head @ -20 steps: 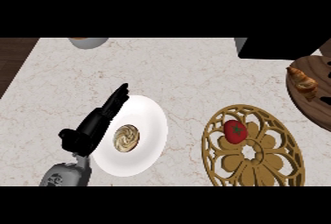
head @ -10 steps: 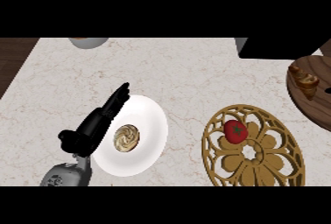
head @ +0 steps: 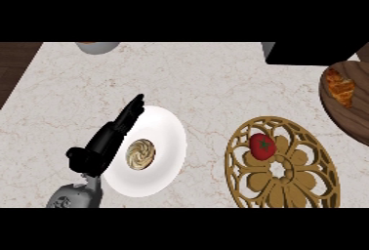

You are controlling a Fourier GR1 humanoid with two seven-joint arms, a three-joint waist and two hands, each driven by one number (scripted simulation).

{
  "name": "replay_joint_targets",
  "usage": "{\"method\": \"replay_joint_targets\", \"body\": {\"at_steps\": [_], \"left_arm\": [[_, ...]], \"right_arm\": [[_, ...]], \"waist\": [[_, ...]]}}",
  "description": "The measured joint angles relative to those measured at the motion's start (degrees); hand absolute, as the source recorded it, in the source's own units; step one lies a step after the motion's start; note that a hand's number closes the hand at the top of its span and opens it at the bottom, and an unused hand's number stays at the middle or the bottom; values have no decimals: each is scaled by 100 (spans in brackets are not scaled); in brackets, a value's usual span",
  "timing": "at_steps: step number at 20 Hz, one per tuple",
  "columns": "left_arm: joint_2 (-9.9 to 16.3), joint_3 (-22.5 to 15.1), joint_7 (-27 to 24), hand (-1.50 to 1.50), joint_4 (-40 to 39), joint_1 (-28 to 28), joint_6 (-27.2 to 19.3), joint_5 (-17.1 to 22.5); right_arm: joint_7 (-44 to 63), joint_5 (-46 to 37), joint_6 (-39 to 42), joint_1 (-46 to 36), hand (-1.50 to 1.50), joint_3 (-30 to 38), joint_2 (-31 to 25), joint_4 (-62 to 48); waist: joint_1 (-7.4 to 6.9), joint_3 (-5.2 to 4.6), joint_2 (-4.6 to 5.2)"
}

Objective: Pick the croissant from the placemat and place it in the bowl

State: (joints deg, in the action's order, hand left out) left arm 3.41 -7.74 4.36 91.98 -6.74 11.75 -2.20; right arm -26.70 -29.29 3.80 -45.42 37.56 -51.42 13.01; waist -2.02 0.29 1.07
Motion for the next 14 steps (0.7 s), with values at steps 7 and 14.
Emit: {"method": "replay_joint_targets", "body": {"at_steps": [7,14], "left_arm": [[4,43,13,0,51,-37,-29,-9],[-20,40,-35,0,34,17,-30,-4]], "right_arm": [[-360,571,507,617,-150,656,-752,-360],[-796,868,1243,1291,-150,982,-1222,-553]], "waist": [[46,22,16],[83,43,22]]}}
